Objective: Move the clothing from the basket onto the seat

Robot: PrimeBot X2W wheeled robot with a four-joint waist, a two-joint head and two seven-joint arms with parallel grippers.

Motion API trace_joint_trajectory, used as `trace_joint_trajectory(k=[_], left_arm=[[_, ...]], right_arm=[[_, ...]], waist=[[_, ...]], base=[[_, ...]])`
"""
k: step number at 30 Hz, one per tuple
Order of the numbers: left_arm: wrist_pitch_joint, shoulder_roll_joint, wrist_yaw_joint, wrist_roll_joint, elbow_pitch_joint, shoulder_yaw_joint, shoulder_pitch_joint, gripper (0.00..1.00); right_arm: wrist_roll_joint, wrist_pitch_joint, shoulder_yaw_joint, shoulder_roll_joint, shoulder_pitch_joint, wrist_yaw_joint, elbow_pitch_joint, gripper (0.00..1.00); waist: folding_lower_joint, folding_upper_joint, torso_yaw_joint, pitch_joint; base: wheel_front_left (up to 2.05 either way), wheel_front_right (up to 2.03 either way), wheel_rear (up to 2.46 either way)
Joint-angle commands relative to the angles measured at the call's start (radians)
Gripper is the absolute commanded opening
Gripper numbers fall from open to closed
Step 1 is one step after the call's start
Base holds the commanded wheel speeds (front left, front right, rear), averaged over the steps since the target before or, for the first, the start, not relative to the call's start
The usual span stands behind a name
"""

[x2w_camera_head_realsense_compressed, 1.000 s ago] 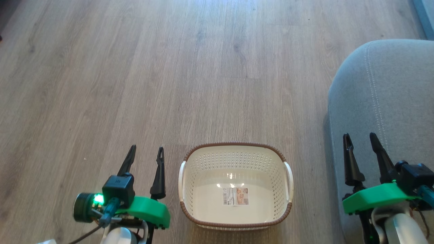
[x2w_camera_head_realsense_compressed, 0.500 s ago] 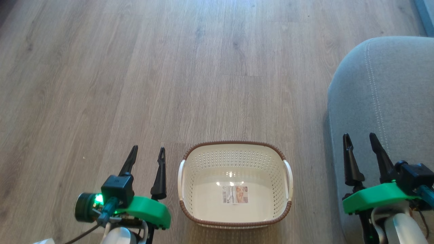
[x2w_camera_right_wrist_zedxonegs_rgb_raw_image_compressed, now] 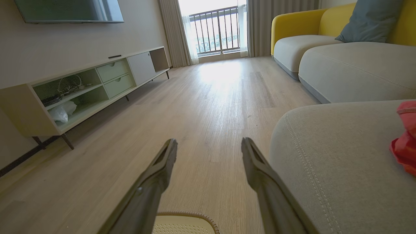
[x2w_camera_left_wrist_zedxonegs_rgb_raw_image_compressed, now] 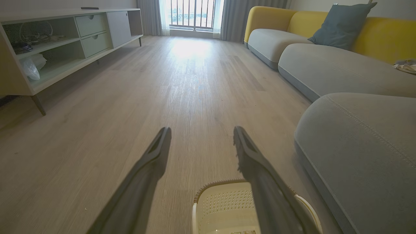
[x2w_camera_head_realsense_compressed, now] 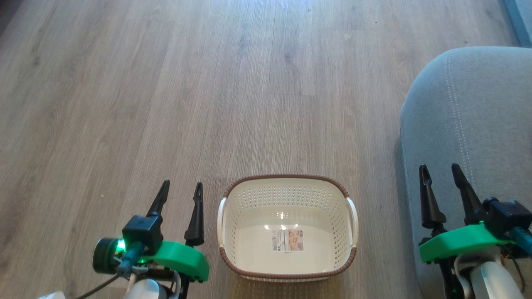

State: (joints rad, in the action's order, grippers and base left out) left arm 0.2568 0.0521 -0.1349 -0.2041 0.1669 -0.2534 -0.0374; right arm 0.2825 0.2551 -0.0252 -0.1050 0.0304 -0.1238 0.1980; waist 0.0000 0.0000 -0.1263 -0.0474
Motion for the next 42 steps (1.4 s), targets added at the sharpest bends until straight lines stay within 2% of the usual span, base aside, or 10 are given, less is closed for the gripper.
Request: trace_joint_trajectory(k=[1, 15, 16, 21, 42], left_arm=[[0.005, -0.002, 0.002, -0.007, -0.027, 0.035, -0.037, 1.0], [0.005, -0.002, 0.005, -0.019, -0.036, 0.034, -0.027, 1.0], [0.0, 0.0, 0.001, -0.016, -0.002, 0.0, 0.0, 0.0], [-0.001, 0.0, 0.001, -0.021, 0.064, -0.006, 0.03, 0.0], [-0.047, 0.015, 0.045, -0.272, 0.067, 0.037, 0.013, 0.0]], right_arm=[[0.002, 0.007, 0.024, -0.02, 0.035, -0.007, -0.03, 1.0], [-0.001, 0.007, 0.02, -0.02, 0.033, -0.007, -0.025, 1.0], [0.0, 0.0, 0.0, -0.001, 0.0, 0.0, 0.002, 0.0], [0.004, -0.003, 0.003, 0.009, -0.023, 0.001, 0.069, 0.0], [0.227, -0.065, -0.012, 0.016, -0.006, 0.0, 0.066, 0.0]], waist=[[0.0, 0.0, 0.001, 0.001], [0.0, 0.0, 0.007, 0.013], [0.0, 0.0, 0.007, 0.013], [0.0, 0.0, 0.008, 0.014], [0.0, 0.0, 0.028, 0.019]], base=[[0.0, 0.0, 0.0], [0.0, 0.0, 0.0], [0.0, 0.0, 0.0], [0.0, 0.0, 0.0], [0.0, 0.0, 0.0]])
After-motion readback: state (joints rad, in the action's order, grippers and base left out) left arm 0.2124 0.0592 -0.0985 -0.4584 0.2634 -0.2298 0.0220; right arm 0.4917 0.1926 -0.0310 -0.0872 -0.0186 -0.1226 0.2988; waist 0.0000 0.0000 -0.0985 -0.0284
